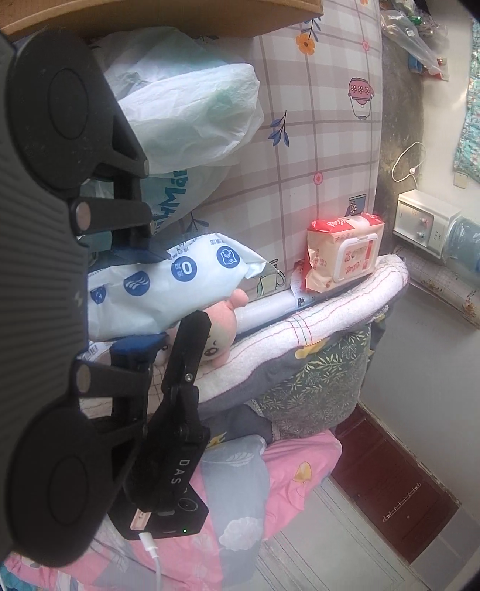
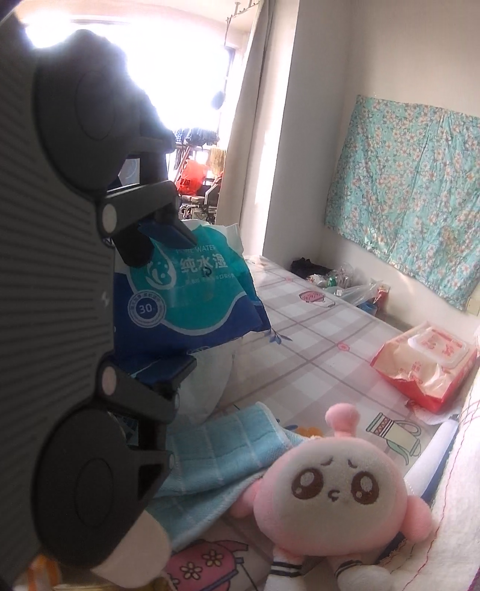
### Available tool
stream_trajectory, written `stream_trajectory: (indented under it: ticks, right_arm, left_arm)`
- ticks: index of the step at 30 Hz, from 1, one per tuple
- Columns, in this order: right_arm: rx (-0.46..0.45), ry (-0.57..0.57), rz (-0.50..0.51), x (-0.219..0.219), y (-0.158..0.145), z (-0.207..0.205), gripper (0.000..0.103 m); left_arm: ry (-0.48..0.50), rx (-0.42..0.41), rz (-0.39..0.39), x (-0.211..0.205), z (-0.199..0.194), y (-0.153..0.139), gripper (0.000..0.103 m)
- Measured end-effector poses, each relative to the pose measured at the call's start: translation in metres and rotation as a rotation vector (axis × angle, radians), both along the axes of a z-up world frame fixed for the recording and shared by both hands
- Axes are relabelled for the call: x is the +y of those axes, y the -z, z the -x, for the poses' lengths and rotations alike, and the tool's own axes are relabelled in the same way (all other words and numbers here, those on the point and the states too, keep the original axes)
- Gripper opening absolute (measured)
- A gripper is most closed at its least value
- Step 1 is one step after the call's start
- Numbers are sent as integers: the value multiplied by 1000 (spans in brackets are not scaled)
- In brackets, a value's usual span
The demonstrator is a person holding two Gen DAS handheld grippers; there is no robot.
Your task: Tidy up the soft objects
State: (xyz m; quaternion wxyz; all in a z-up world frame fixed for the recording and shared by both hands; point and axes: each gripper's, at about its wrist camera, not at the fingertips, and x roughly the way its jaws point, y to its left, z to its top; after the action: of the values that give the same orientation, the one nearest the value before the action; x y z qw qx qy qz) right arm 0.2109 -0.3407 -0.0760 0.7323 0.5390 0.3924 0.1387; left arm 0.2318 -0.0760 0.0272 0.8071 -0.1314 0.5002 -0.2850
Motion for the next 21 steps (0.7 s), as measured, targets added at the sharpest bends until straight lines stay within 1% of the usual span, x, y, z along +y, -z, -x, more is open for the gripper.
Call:
stream_trajectory:
  ticks: [6,13,18,21]
  right_arm:
    - [-63,-48,31,31,-42,26,64]
    - [-109,-143,75,90,-84,43,65]
    - [-128,-230,86,140,-107,50,66]
    - [-132,-285,74,170,-112,50,67]
  left_arm:
    - [-49,-52,53,40,39,-29,40]
    - [-126,-95,99,98,83,-52,40]
    - [-207,-121,120,148,115,-62,40]
    - [-268,-131,117,179,132,-63,40]
